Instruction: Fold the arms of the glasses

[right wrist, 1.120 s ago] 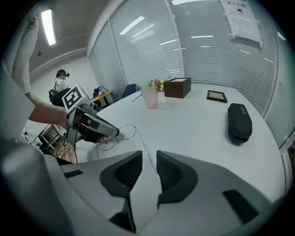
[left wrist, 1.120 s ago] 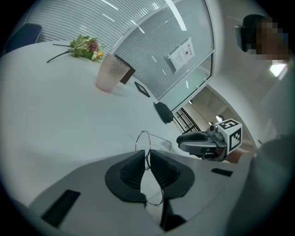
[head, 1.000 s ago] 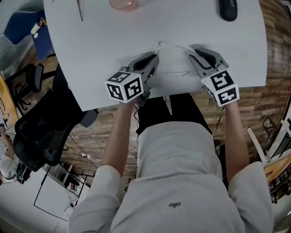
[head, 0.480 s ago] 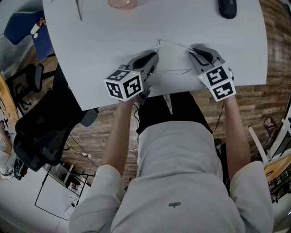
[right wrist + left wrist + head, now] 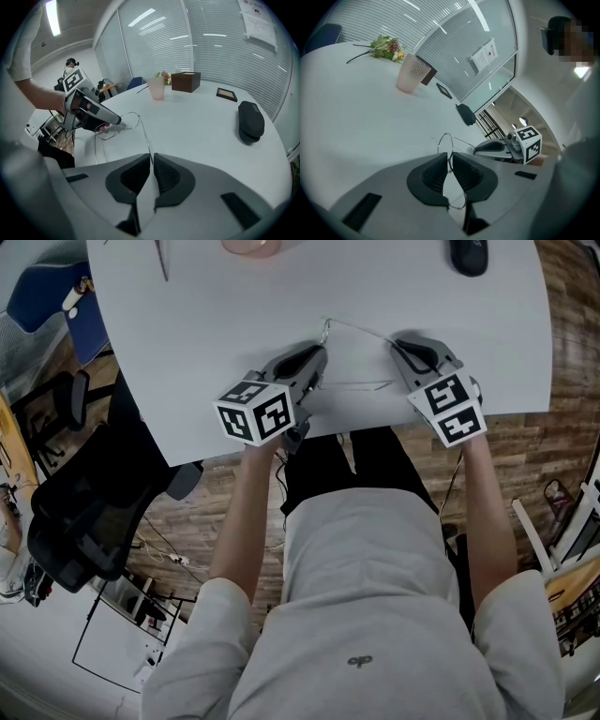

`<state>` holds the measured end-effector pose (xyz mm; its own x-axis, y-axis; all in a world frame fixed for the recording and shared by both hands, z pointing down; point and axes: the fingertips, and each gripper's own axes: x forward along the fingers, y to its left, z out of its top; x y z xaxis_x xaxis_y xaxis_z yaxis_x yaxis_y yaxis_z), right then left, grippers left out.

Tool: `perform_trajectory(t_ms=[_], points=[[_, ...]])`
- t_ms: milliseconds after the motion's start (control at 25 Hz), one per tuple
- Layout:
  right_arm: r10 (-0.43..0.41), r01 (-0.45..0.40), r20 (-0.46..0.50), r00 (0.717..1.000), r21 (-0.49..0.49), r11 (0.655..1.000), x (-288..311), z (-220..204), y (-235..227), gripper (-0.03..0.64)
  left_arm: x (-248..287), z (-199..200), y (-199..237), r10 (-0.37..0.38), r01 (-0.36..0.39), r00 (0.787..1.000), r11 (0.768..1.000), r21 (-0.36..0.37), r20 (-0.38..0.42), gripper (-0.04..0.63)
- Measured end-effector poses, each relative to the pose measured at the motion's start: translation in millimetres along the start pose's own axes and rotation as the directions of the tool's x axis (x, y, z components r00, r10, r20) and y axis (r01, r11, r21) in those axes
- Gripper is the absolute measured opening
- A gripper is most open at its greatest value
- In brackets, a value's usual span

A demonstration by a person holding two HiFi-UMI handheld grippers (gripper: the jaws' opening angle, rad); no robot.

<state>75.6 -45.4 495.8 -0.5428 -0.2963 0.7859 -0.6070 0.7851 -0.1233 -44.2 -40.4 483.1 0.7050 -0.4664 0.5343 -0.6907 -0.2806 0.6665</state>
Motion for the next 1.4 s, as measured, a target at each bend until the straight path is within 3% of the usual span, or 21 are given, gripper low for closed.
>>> perform_trajectory(t_ms=[1400], points=[[0.177, -0.179, -0.025, 0.984, -0.082, 0.981, 4.2, -0.5, 62.3, 0.031, 3.1, 2.1, 0.5, 0.012, -0.012, 1.000, 1.000, -0.017, 0.019, 0.043]])
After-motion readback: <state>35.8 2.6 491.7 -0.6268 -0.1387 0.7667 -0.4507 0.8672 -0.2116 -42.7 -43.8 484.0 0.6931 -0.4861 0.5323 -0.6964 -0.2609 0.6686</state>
